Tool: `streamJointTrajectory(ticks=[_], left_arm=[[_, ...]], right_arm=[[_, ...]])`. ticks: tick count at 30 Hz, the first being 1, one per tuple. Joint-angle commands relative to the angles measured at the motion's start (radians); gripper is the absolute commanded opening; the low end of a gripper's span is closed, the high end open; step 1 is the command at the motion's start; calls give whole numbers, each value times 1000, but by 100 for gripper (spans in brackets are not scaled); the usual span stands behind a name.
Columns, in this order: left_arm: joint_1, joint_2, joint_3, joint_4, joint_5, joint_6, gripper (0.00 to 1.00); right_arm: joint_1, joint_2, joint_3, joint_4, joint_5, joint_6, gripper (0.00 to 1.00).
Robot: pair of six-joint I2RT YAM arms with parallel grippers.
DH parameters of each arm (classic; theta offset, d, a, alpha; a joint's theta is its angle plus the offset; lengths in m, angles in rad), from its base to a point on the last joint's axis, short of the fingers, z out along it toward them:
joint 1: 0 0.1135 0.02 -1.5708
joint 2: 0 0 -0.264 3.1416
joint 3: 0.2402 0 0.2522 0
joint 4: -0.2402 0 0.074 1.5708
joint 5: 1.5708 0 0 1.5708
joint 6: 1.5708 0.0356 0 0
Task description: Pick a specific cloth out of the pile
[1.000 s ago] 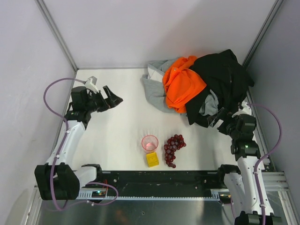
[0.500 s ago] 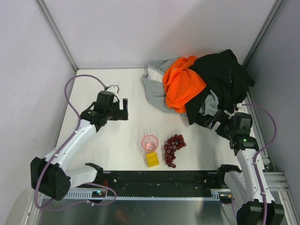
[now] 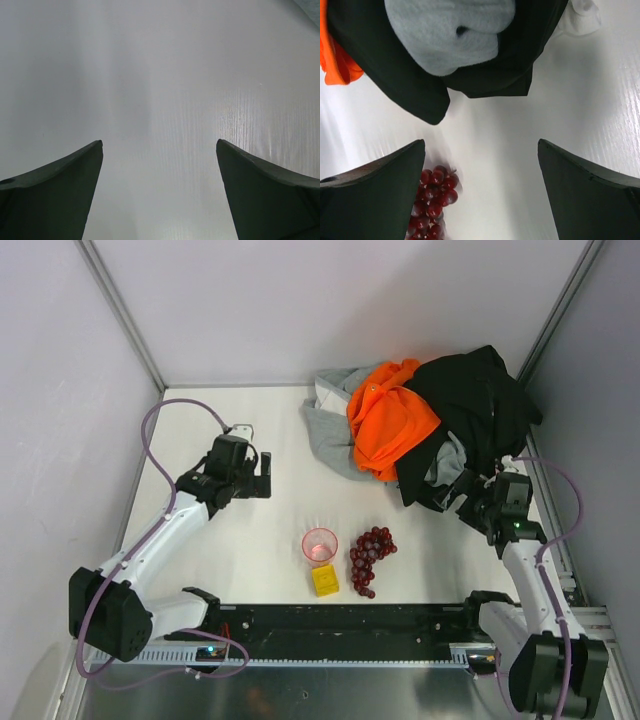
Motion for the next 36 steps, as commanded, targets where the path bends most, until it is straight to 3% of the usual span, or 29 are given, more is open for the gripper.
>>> streamJointTrajectory(ticks=[1, 11, 25, 30, 36], left_arm=[[-5, -10, 30, 10, -28, -10, 100], [-5, -9, 34, 18, 4, -7, 100], [-4, -28, 29, 29, 19, -4, 100], [-4, -31, 30, 30, 24, -2, 100], [-5, -38, 27, 30, 21, -3, 100]], right_arm=[[-16, 71, 36, 137, -37, 53, 99], [-54, 280, 62, 350, -153, 207, 99], [-54, 488, 87, 495, -127, 301, 98], [-52, 548, 86, 545, -164, 307, 84], [-25, 592, 100, 578, -212, 304, 51]])
